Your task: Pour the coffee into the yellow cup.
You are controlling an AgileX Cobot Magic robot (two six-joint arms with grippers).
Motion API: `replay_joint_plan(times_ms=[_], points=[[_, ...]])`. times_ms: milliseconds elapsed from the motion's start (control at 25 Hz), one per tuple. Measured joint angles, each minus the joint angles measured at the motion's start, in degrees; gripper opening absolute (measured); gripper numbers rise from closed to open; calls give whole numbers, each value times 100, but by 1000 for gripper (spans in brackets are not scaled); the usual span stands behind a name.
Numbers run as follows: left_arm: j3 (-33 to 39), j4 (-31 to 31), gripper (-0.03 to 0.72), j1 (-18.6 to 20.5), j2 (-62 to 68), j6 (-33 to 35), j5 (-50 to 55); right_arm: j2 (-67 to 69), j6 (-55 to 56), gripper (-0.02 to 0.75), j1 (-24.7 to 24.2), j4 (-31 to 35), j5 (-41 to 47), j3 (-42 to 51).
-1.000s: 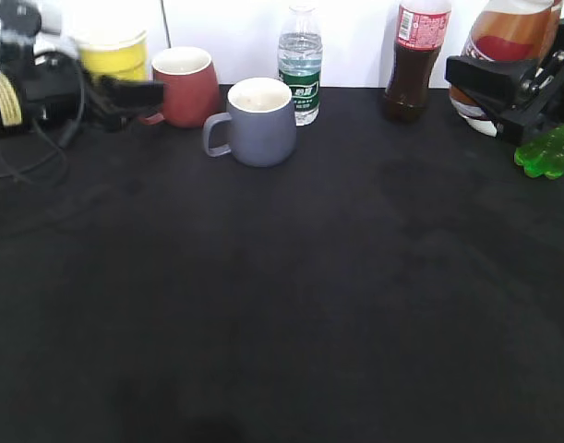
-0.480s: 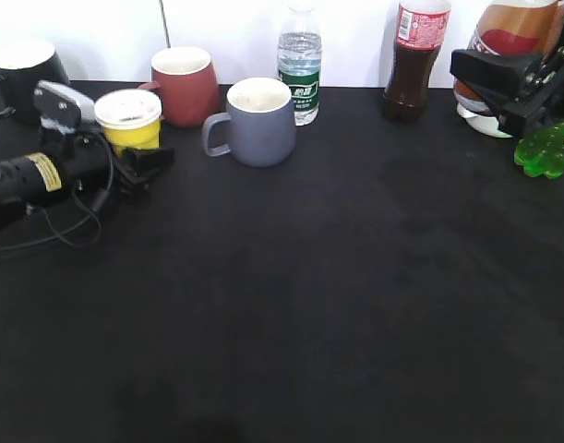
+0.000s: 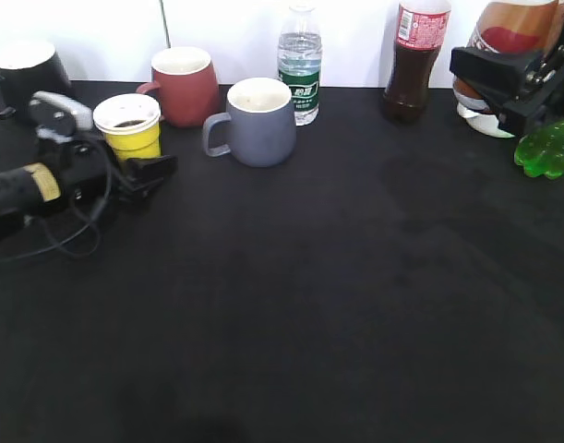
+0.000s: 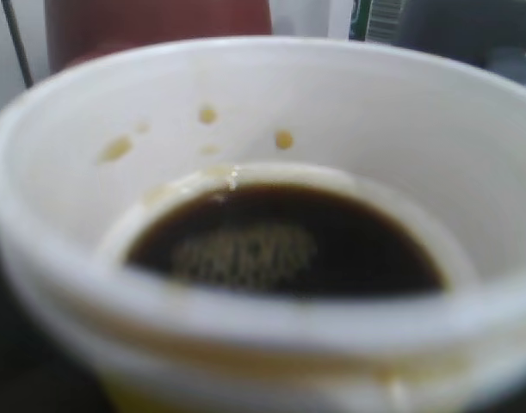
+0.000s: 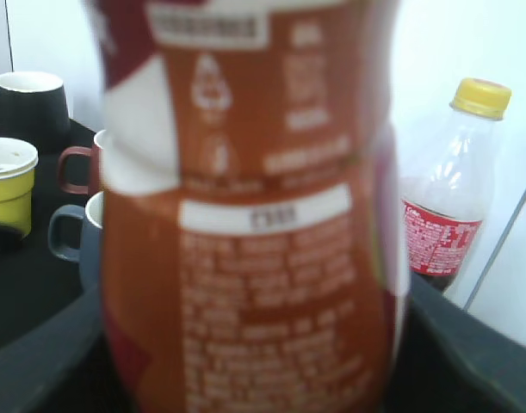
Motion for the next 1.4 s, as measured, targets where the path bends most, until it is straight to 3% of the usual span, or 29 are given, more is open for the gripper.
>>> replay_joint_plan(times_ms=[200,320,440,600,800,920,1000,1200,1280,1400], points=[[973,-355,609,17,-640,0,133,147,-15,536,0,777,268,0],[1491,-322,598,17,-1294,-6,326,1079,-673,536,0,1564,300,0],[1789,-24,594,-36,-2230,-6,314,2284,-1203,536,-2,2126,-334,-211],[1799,437,573,-74,-2932,-71,309,3266,-1265,536,20,1839,-363,-1046],[1808,620,562,-74,-2999,-195,309,3522,-1006,536,130,1770,-126,-1198],[1814,638,562,-74,-2999,-219,309,3522,-376,656,130,1626,12,-1204],[1814,776,561,-74,-2999,-384,309,3352,-83,669,130,1230,488,-1190],[1814,1300,561,-74,-2999,-973,952,2678,-41,669,130,1136,1470,-813],[1814,1324,561,-299,-3069,-1183,1724,2388,-41,665,130,1037,1560,-531],[1676,747,561,-1281,-3249,-1225,3840,1629,-35,653,130,979,2934,-430]])
